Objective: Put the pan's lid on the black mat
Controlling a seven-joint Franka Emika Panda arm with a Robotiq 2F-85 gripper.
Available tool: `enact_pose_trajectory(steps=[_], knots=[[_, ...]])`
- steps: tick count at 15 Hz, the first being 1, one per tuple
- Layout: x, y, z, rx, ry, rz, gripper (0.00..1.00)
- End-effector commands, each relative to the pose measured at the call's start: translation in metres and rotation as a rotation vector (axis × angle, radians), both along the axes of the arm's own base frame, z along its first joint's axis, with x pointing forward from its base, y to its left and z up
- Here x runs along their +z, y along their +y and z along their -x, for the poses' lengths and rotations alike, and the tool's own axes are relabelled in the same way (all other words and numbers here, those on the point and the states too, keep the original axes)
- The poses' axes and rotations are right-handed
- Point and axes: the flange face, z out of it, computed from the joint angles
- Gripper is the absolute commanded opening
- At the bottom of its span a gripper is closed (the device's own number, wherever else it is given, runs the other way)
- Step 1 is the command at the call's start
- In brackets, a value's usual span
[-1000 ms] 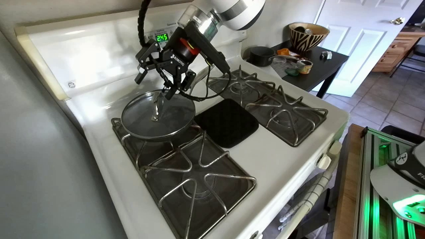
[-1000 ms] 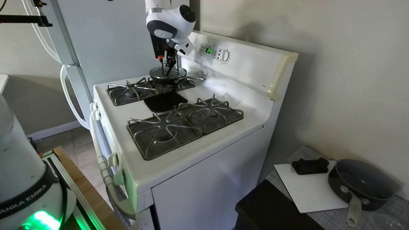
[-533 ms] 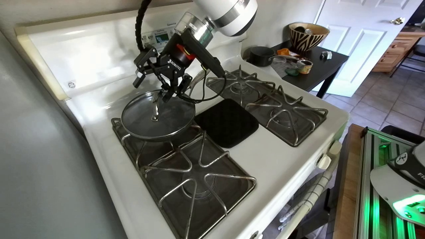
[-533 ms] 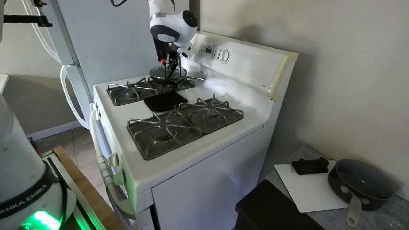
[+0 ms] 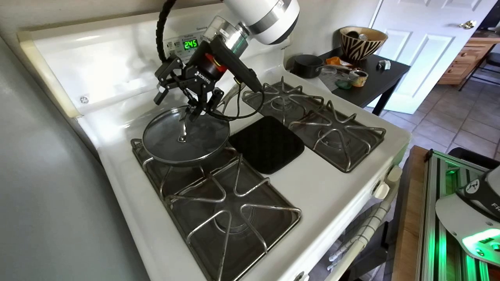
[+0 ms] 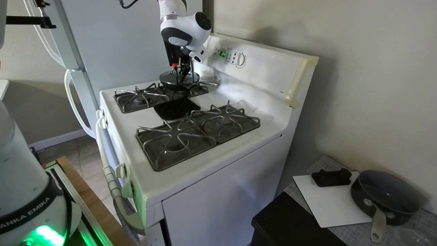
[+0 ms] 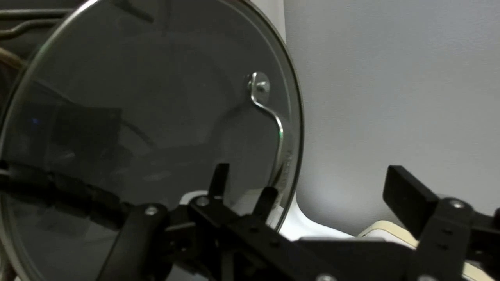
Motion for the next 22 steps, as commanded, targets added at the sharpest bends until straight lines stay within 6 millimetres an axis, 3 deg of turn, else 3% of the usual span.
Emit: enact_pose_trajectory(steps=[1,2,3,7,9,10,12,14,15,20,22], knots=[[-0.0106,0.0090,-0.0051,0.000,-0.018,0.017,0.96],[-0.0117,0.0094,-0.0052,-0.002,-0.019,0.021,1.00],[-0.0126,0.0098,-0.0053,-0.002,-0.021,0.026,0.97],[-0.0135,0.0113,-0.0057,-0.007,-0.029,0.040,0.58],[-0.0163,0.0110,-0.0053,-0.011,-0.031,0.049,0.62],[-0.0172,0.0111,-0.0054,-0.013,-0.032,0.053,0.76],[-0.0168,0.0126,-0.0055,-0.012,-0.035,0.057,0.84],[-0.0159,0.0153,-0.0059,-0.008,-0.037,0.060,0.85],[-0.0159,0.0157,-0.0062,-0.006,-0.039,0.064,0.66],[-0.0183,0.0124,-0.0073,0.003,-0.044,0.097,0.23],[-0.0198,0.0109,-0.0080,0.005,-0.050,0.114,0.12]])
